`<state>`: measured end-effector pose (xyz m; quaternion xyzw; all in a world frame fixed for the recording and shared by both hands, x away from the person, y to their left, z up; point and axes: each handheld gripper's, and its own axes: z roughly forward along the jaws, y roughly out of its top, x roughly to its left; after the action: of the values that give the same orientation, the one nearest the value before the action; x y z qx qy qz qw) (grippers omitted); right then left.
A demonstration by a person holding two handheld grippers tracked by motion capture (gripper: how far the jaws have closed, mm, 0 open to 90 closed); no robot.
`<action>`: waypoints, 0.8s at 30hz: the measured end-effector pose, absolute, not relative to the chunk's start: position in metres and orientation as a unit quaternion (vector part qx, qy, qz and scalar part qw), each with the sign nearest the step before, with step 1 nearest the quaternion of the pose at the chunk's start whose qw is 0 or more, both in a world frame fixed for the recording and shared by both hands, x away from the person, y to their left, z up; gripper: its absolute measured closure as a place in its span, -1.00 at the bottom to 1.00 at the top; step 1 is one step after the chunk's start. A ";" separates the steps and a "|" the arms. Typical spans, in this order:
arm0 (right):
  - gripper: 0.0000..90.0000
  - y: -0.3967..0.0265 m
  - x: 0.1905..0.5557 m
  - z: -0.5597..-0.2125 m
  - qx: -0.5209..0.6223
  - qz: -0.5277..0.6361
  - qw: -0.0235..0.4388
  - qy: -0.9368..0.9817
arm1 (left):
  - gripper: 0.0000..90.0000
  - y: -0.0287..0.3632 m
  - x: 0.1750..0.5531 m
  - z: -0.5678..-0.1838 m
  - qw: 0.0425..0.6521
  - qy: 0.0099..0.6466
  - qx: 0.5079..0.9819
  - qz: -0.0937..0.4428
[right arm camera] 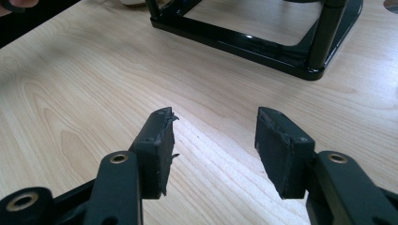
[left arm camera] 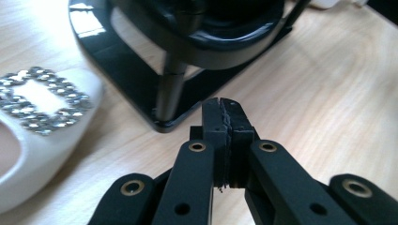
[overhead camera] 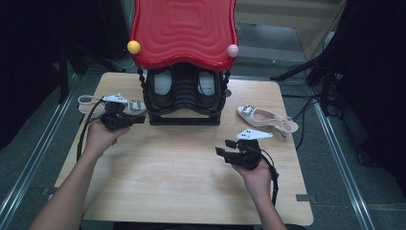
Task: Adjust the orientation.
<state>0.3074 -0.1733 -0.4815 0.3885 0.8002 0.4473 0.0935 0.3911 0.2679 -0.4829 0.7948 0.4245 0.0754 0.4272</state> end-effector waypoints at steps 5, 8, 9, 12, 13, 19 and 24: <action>0.08 -0.174 0.307 -0.482 0.392 0.448 0.094 0.798 | 1.00 0.277 0.403 -0.495 0.414 0.441 0.792 0.079; 0.08 -0.172 0.307 -0.483 0.392 0.447 0.094 0.799 | 1.00 0.284 0.410 -0.499 0.409 0.449 0.790 0.083; 0.08 -0.171 0.306 -0.483 0.392 0.445 0.092 0.800 | 1.00 0.286 0.412 -0.500 0.406 0.451 0.790 0.083; 0.08 -0.170 0.306 -0.484 0.388 0.444 0.094 0.802 | 1.00 0.289 0.414 -0.505 0.395 0.451 0.796 0.087; 0.08 -0.170 0.306 -0.484 0.388 0.443 0.094 0.803 | 1.00 0.291 0.416 -0.508 0.392 0.453 0.795 0.091; 0.08 -0.170 0.305 -0.484 0.391 0.443 0.097 0.801 | 1.00 0.303 0.421 -0.518 0.384 0.466 0.792 0.090; 0.08 -0.171 0.304 -0.484 0.392 0.442 0.098 0.801 | 1.00 0.315 0.419 -0.523 0.380 0.480 0.785 0.088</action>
<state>0.3041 -0.1713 -0.4835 0.3915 0.8011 0.4420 0.0981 0.4191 0.3147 -0.5233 0.7854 0.4804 0.0883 0.3803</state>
